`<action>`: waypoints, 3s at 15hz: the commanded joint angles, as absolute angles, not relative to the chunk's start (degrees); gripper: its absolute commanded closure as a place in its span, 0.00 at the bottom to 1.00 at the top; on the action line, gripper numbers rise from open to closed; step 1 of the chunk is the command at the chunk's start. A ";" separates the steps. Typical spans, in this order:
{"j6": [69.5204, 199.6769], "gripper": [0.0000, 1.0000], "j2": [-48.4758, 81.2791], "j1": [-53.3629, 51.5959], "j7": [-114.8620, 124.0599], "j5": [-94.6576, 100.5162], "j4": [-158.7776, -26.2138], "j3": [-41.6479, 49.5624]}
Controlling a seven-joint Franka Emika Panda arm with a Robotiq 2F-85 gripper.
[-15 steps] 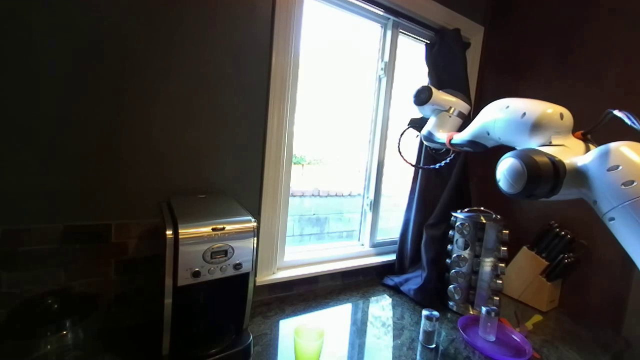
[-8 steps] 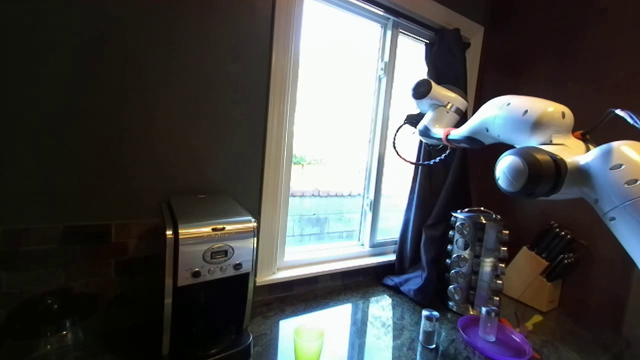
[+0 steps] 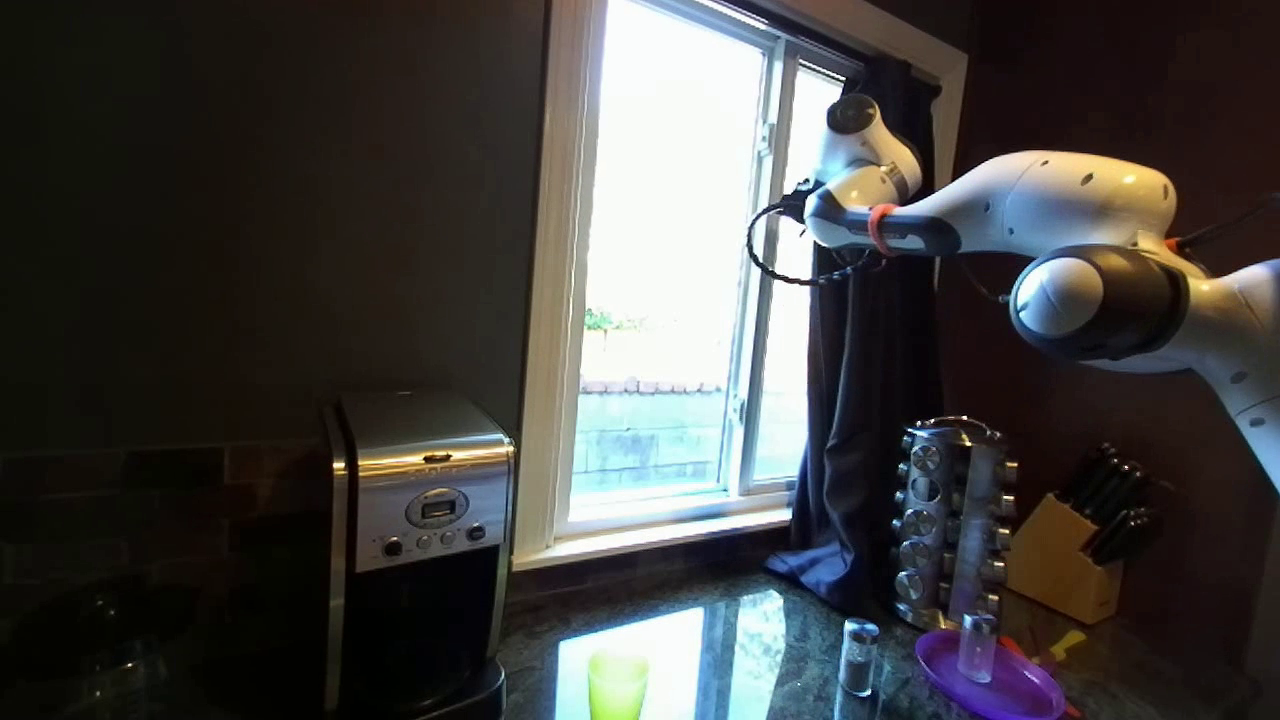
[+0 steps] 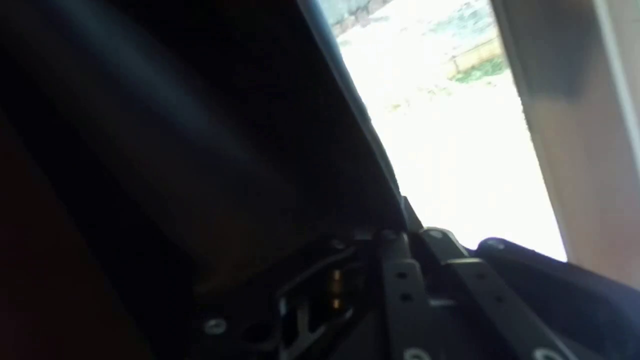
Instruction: Move the curtain to the left
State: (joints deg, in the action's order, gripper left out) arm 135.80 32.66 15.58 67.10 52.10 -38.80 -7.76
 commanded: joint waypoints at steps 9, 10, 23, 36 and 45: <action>135.33 0.99 10.01 27.21 35.67 24.19 -69.47 -24.31; 135.52 0.99 8.38 28.33 32.79 20.36 -71.64 -25.34; 130.62 0.99 -6.26 30.43 -3.16 -26.91 -86.88 -26.89; 133.82 0.99 -3.70 28.88 -4.39 -31.68 -83.28 -27.92; 132.45 0.99 -2.76 22.01 -11.35 -46.38 -85.16 -33.54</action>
State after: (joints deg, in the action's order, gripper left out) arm 135.81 -2.61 23.87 -7.64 -42.18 -82.09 -32.19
